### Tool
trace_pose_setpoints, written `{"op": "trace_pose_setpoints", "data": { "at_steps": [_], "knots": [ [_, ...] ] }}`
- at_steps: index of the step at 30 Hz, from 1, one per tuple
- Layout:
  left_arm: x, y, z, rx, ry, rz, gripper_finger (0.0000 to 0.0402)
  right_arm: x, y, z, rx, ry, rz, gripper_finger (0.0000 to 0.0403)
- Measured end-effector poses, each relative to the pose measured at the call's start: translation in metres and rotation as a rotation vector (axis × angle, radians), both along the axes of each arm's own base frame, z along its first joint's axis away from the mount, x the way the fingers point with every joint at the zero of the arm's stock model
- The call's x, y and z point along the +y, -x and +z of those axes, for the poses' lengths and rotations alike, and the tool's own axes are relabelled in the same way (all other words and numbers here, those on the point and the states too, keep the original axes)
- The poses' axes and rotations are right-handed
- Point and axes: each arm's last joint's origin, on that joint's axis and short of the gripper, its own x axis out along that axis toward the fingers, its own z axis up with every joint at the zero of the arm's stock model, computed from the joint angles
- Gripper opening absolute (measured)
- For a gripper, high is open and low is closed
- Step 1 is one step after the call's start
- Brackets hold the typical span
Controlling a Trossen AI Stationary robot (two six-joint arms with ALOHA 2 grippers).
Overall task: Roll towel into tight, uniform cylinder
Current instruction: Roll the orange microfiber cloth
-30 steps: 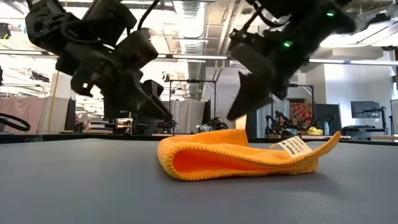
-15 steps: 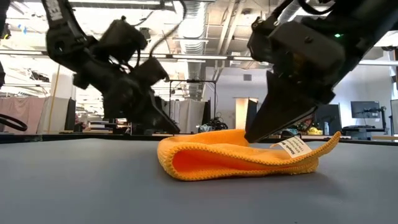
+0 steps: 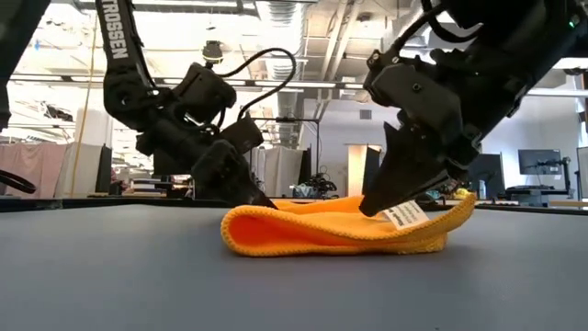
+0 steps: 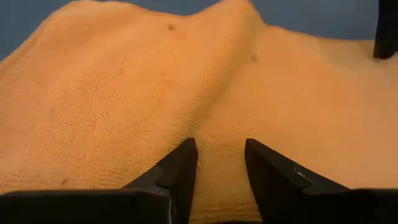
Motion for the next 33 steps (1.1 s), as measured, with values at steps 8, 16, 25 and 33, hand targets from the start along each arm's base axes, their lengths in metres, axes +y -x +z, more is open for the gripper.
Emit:
{"op": "trace_pose_setpoints", "data": {
  "at_steps": [8,16,25,33],
  "knots": [
    [0.008,0.003,0.038,-0.14,0.002,-0.039,0.0132,0.016,0.004,0.001,-0.074,-0.085,0.036,0.0021],
    [0.019,-0.029,0.057,-0.175,-0.094,-0.048,0.0132,0.01,0.0,0.001,-0.075,-0.066,0.035,0.0021],
    [0.041,-0.097,0.048,0.071,-0.147,-0.111,0.0132,0.003,-0.001,0.0,-0.051,-0.055,0.01,0.0021],
    [0.063,-0.122,0.026,0.18,-0.155,-0.089,0.0132,0.007,0.003,-0.002,-0.047,-0.077,-0.007,0.0021]
  ]
}}
